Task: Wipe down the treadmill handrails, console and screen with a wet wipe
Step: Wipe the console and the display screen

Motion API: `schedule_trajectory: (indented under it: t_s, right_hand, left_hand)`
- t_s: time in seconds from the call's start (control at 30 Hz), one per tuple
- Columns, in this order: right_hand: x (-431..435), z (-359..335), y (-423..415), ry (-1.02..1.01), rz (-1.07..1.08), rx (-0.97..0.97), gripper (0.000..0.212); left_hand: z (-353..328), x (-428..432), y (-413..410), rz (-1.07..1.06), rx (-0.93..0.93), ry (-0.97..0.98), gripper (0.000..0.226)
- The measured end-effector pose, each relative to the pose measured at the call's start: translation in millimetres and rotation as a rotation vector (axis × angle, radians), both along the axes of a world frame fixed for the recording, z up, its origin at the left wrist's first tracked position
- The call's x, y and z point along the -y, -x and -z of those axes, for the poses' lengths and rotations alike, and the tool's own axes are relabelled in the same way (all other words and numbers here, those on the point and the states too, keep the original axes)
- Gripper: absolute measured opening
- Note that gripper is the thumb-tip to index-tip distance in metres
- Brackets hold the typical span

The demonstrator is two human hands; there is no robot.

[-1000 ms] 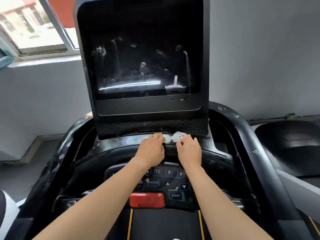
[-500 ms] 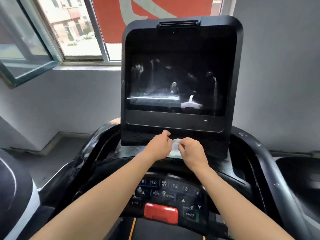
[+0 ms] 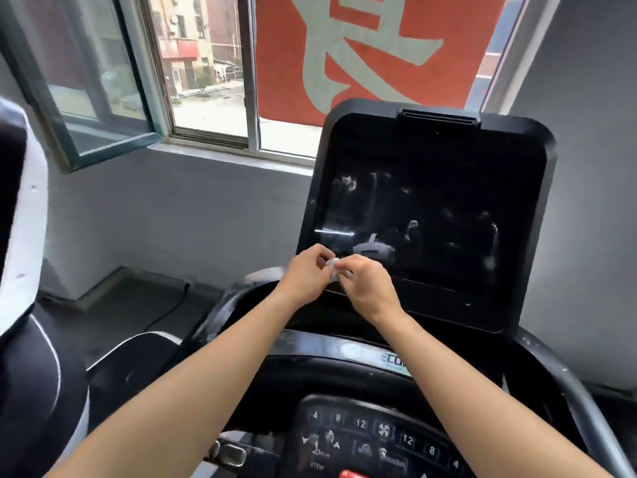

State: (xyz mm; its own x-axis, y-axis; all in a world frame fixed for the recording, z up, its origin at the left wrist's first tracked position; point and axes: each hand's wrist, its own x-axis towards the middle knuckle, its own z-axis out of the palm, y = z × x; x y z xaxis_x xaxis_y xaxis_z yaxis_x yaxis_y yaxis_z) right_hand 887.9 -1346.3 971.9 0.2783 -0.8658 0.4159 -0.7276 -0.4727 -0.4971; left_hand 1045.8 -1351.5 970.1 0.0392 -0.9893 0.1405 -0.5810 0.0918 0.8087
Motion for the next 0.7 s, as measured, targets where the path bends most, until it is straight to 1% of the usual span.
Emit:
schedule_trajectory:
  t_s: [0.13, 0.23, 0.33, 0.43, 0.5, 0.7]
  right_hand:
    - [17.7, -15.7, -36.6, 0.044, -0.006, -0.042, 0.032]
    - [30.1, -29.7, -55.0, 0.039, 0.038, -0.044, 0.035]
    - [40.3, -43.6, -65.8, 0.014, 0.089, 0.052, 0.032]
    - [47.1, -56.0, -70.7, -0.06, 0.142, 0.186, 0.02]
    - [50.7, -68.3, -72.0, -0.083, 0.144, 0.243, 0.013]
    - [73.8, -111.2, -68.2, -0.053, 0.167, 0.329, 0.029]
  left_hand:
    - [-19.1, 21.3, -38.0, 0.027, -0.046, 0.071, 0.008]
    - [-32.3, 36.9, -57.8, 0.054, -0.077, 0.099, 0.007]
    - [-46.3, 49.9, -72.4, 0.078, -0.1, 0.12, 0.013]
    - [-61.1, 59.4, -78.7, 0.08, -0.094, 0.165, 0.015]
    - [-73.0, 64.4, -77.9, 0.082, -0.087, 0.189, 0.013]
    - [-112.1, 79.7, -66.0, 0.094, -0.074, 0.268, 0.015]
